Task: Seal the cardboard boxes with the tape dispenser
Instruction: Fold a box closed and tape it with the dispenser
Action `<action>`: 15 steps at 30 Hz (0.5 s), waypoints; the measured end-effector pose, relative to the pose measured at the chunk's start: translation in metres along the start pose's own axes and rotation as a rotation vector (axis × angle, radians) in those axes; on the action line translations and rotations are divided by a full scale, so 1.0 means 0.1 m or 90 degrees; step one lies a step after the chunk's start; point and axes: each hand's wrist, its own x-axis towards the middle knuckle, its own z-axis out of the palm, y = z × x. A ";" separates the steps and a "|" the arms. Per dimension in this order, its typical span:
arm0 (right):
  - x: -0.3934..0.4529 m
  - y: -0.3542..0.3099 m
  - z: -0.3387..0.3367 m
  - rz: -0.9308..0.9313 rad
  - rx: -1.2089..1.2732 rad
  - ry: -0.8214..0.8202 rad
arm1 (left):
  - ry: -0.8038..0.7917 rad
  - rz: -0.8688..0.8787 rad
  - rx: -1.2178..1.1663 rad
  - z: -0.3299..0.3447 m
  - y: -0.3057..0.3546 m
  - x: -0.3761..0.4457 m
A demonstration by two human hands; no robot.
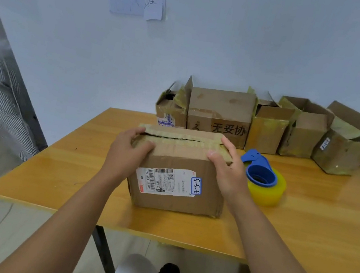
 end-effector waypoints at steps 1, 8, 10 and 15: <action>-0.01 -0.01 0.04 -0.011 -0.014 0.012 | 0.000 0.012 0.042 -0.02 -0.02 -0.01; 0.00 0.08 0.07 -0.075 -0.055 0.059 | -0.099 0.303 0.497 0.14 0.24 -0.08; 0.01 0.08 0.05 -0.082 -0.065 0.052 | -0.173 0.269 0.546 0.30 0.38 -0.13; 0.07 0.15 -0.22 -0.045 -0.031 -0.074 | -0.230 0.217 0.612 0.35 0.45 -0.08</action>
